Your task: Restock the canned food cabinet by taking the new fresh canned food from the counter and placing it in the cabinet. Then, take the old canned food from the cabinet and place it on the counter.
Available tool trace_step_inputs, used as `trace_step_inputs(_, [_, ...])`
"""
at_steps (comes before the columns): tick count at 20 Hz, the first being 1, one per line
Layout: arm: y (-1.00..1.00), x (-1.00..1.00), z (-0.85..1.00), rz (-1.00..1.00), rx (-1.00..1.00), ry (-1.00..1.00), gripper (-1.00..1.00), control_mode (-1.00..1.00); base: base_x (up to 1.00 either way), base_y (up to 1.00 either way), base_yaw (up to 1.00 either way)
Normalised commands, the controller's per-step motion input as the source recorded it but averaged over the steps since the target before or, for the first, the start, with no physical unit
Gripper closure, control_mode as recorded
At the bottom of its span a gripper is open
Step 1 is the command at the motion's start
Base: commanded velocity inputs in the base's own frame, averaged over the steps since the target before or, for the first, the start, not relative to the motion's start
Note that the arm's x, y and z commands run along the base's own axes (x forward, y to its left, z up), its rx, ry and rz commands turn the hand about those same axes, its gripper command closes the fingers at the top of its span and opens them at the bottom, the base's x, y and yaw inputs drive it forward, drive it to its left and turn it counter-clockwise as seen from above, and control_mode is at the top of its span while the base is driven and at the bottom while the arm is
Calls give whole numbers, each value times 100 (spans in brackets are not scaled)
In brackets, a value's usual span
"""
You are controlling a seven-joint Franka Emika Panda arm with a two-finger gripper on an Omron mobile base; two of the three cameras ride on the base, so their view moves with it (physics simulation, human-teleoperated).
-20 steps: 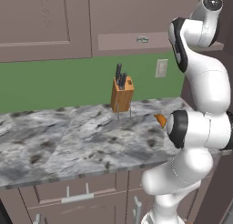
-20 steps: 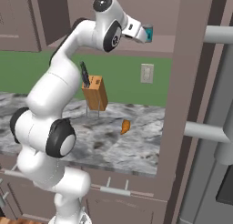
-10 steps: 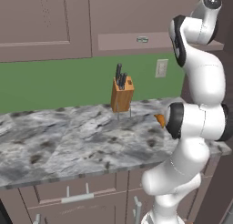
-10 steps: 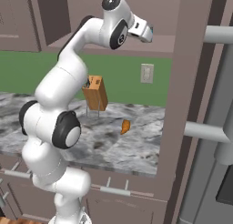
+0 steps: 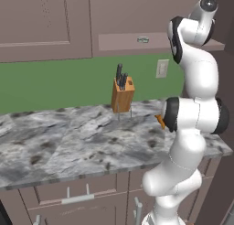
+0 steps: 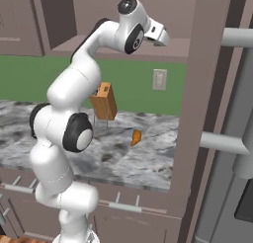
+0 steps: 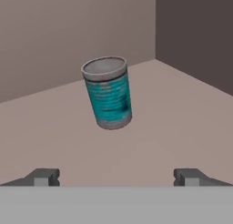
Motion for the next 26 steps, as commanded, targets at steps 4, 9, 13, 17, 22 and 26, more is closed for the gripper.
trace_step_inputs(4, [0, 47, -8, 0, 0, 0, -100, -100, 0, 0, 0])
trace_step_inputs(9, [-10, 30, -2, 0, 0, 0, -100, -100, 0, 0, 0])
trace_step_inputs(13, [-20, 8, 0, 0, 0, 0, -100, -100, 0, 0, 0])
trace_step_inputs(17, [-9, 9, 0, 0, 0, 0, -100, -100, 0, 0, 0])
trace_step_inputs(22, [0, 18, -4, 0, -1, 0, -100, -100, 0, 0, 0])
trace_step_inputs(26, [0, 31, -8, 0, -2, 0, -100, -100, 0, 0, 0])
